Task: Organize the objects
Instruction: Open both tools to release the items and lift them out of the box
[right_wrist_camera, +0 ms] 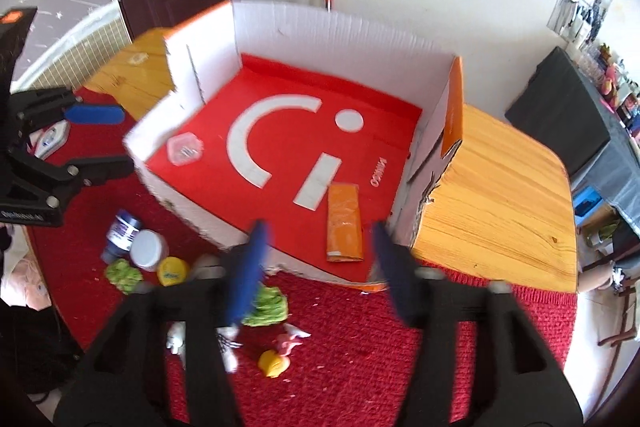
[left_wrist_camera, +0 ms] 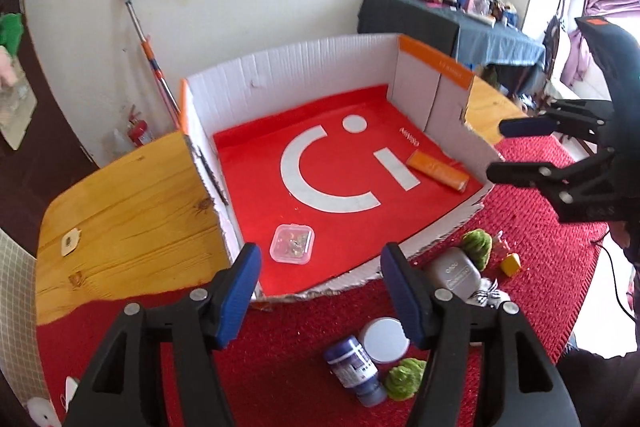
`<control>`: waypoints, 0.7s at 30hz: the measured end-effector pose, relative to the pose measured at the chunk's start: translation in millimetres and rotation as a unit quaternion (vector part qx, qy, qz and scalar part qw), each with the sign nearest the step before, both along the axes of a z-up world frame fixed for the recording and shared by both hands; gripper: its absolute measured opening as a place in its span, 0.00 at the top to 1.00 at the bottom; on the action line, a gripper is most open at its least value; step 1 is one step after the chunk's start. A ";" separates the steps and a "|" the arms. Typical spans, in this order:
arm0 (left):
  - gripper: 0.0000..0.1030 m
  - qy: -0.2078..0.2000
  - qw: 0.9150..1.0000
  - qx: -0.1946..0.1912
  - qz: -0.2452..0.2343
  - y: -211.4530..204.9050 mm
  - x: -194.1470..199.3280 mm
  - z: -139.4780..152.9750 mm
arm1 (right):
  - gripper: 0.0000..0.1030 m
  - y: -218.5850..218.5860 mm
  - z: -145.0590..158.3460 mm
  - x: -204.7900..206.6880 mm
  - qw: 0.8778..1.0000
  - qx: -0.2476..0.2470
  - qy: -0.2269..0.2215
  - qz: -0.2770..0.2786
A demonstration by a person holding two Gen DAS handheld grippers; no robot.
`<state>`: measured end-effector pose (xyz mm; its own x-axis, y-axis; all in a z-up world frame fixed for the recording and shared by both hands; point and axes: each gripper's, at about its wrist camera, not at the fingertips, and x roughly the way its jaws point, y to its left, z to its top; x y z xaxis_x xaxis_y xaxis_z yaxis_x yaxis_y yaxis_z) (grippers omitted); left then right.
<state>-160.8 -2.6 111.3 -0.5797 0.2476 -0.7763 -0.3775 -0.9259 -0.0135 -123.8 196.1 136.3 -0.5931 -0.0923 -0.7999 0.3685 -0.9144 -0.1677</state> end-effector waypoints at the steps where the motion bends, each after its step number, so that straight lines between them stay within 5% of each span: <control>1: 0.37 0.007 1.000 0.008 0.002 -1.7 6.1 3.2 | 0.38 -1.2 3.1 4.6 1.000 -0.004 0.010 0.001; 16: 0.18 0.120 0.988 0.058 0.078 -3.5 87.5 18.9 | 0.28 -14.6 11.2 77.6 0.993 -0.058 0.102 -0.026; 21: 0.11 0.133 0.982 0.077 0.106 -3.8 106.3 11.8 | 0.15 -13.5 6.3 98.5 0.986 -0.073 0.141 -0.050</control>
